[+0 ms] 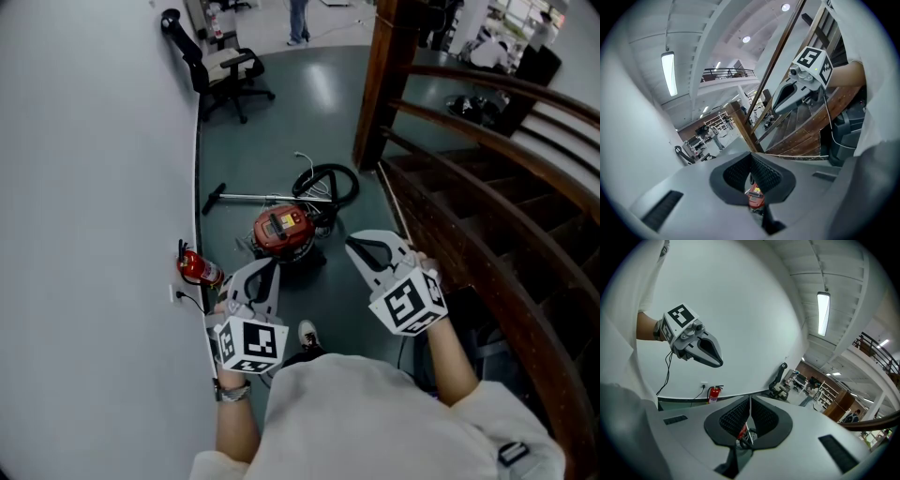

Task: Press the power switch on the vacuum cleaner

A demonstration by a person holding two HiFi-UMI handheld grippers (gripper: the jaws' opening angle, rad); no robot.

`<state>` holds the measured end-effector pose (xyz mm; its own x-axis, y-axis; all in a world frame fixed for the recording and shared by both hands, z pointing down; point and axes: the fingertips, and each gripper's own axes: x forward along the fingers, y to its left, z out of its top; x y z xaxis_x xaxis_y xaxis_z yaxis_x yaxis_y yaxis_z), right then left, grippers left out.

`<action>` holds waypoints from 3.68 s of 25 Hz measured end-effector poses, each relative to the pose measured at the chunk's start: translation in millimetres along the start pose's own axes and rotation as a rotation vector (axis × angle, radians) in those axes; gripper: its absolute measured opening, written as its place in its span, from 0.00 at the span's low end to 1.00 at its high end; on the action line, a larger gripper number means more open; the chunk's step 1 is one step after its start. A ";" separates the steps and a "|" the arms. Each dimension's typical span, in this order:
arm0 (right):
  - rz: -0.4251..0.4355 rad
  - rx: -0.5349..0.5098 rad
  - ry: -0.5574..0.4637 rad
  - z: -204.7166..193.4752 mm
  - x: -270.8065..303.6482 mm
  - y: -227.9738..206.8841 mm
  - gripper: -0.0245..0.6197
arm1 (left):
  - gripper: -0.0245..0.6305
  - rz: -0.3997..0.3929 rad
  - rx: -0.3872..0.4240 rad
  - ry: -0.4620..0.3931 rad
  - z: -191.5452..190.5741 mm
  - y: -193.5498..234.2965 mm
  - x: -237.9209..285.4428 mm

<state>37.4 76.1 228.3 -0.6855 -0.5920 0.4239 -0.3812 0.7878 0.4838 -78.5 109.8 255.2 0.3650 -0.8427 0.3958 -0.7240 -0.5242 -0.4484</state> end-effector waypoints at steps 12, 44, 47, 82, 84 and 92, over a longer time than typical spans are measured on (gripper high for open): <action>-0.053 0.041 0.033 11.2 56.1 -19.5 0.09 | 0.04 -0.068 0.021 -0.013 -23.2 56.1 34.5; -0.035 0.035 0.085 -29.5 135.7 -92.4 0.09 | 0.04 -0.133 -0.029 0.059 -50.4 97.4 159.1; -0.026 0.042 0.091 -41.0 141.1 -103.5 0.09 | 0.04 -0.140 -0.029 0.076 -52.9 95.6 175.6; 0.017 0.075 0.153 -165.7 256.9 -125.1 0.09 | 0.04 -0.237 -0.050 0.199 -144.6 69.1 333.5; 0.020 0.075 0.162 -176.5 262.6 -123.7 0.09 | 0.04 -0.249 -0.047 0.211 -152.7 65.0 342.9; 0.038 0.096 0.201 -220.8 295.4 -113.5 0.09 | 0.04 -0.252 -0.060 0.255 -190.4 57.0 379.3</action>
<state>15.2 -225.7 467.7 -0.5668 -0.5763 0.5888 -0.4213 0.8169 0.3939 -92.7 -216.3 532.4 0.3843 -0.6263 0.6783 -0.6654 -0.6972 -0.2667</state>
